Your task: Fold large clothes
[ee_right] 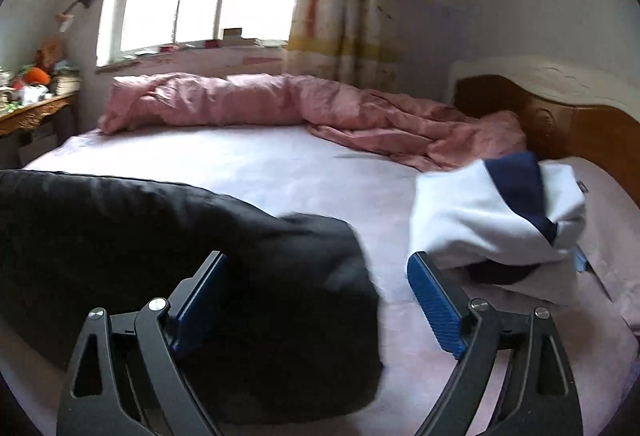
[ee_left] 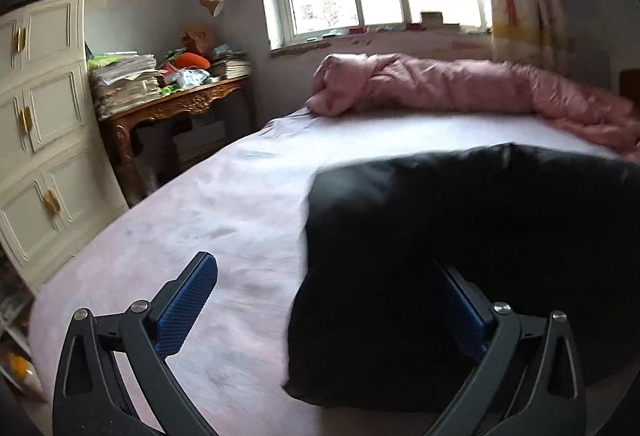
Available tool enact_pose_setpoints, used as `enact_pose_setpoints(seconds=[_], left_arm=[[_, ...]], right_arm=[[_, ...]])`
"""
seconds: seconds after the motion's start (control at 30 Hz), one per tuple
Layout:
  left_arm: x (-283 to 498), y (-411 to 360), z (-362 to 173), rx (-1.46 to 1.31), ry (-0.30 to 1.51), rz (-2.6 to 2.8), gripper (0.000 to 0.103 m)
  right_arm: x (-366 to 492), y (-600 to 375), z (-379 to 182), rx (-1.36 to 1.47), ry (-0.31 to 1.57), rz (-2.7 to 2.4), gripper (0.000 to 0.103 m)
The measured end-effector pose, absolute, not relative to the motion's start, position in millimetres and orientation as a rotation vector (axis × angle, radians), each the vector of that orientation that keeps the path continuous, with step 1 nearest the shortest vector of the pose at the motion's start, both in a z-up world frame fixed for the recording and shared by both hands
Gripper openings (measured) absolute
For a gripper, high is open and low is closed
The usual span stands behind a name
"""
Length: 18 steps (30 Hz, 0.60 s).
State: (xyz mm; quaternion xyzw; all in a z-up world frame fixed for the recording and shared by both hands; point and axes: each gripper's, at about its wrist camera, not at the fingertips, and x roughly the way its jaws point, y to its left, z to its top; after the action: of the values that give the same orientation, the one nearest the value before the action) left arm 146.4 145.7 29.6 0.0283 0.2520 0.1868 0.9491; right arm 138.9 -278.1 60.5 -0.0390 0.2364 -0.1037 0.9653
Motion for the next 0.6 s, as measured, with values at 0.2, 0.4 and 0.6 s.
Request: enact_pose_setpoints(seconds=[0.2,0.4,0.6], left_arm=[[162,167,12,-0.114,0.627,0.131,0.066],[163,149,31,-0.073,0.48,0.082,0.009],[202,147,10,-0.024,0.573,0.17,0.025]], right_arm=[[173,-316,27,0.158,0.754,0.085,0.088],[187,-325,27,0.263,0.673,0.176,0.014],[219,-296,24,0.132,0.621,0.048,0.014]])
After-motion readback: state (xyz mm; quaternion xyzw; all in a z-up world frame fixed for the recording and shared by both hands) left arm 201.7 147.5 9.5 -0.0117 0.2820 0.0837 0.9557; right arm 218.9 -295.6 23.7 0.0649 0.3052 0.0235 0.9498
